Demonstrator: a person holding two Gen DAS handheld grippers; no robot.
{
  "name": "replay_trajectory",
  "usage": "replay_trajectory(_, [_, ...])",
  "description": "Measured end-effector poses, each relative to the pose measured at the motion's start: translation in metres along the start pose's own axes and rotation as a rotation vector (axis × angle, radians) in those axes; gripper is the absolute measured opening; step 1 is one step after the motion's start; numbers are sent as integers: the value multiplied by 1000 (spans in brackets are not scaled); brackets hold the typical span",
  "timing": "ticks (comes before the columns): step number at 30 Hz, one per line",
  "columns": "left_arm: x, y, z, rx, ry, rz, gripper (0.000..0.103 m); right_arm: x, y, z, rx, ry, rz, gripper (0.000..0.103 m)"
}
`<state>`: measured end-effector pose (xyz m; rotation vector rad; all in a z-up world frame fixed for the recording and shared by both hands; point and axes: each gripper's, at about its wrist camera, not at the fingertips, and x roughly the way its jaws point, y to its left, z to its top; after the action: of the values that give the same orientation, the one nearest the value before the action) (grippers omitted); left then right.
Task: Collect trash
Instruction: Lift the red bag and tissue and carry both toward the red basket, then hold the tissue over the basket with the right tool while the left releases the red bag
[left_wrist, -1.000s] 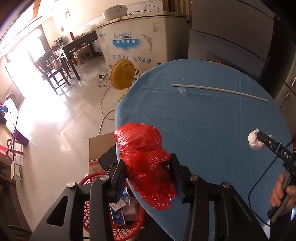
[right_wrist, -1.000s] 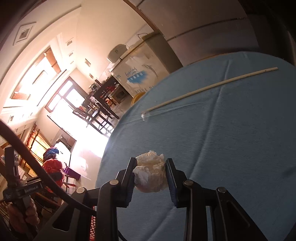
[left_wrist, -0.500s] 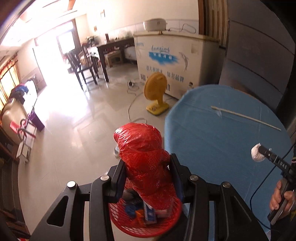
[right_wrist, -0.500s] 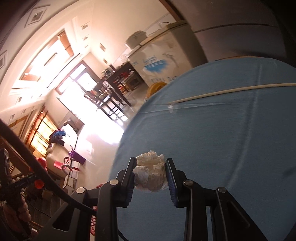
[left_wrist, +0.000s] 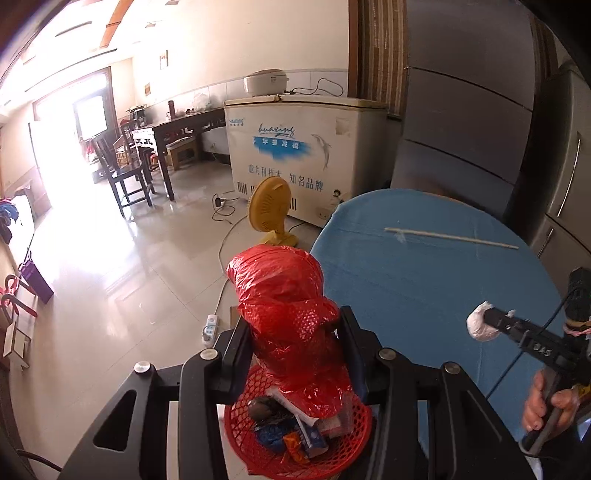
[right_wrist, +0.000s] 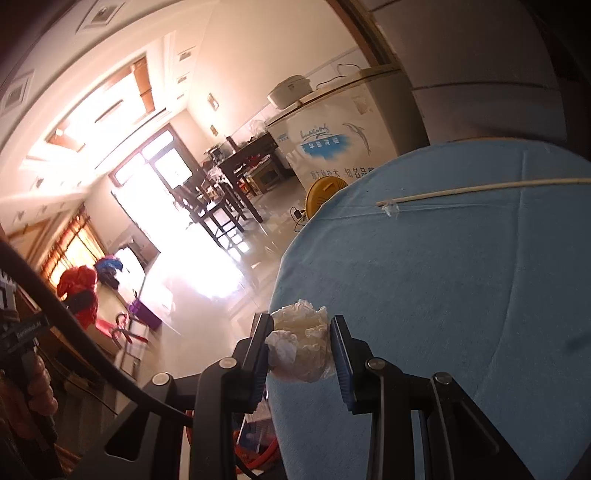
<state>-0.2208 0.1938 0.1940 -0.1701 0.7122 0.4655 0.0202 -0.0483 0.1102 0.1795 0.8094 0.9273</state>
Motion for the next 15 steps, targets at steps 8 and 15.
replay_trajectory(8, [26,7,-42,-16,108,21,46,-5,42,-15,-92,28,34,34])
replay_trajectory(15, [41,5,-57,7,135,59,46,13,65,-24,-103,94,85,34])
